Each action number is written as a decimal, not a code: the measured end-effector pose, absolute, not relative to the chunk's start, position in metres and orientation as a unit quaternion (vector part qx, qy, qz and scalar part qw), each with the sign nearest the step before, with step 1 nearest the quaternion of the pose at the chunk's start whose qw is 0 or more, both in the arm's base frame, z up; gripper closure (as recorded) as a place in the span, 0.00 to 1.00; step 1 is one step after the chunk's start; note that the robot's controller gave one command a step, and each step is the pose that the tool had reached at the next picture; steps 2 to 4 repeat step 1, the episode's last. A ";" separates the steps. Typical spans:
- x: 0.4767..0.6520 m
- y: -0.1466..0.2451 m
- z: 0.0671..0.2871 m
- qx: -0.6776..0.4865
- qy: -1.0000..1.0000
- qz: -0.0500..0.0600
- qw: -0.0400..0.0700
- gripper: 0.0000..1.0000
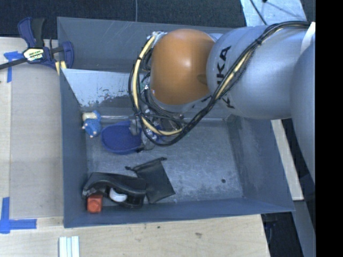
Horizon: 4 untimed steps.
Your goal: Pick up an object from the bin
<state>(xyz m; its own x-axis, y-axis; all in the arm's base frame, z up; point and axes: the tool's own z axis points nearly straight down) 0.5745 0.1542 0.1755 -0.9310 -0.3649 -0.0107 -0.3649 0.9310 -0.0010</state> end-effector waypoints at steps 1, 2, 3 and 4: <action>0.609 0.157 0.284 -0.189 0.982 0.000 0.007 1.00; 0.609 0.157 0.284 -0.189 0.982 0.000 0.007 1.00; 0.609 0.157 0.284 -0.189 0.982 0.000 0.007 1.00; 0.609 0.157 0.284 -0.189 0.982 0.000 0.007 1.00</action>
Offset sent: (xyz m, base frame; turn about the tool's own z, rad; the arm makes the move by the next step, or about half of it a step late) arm 0.0311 0.0032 0.1028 -0.0079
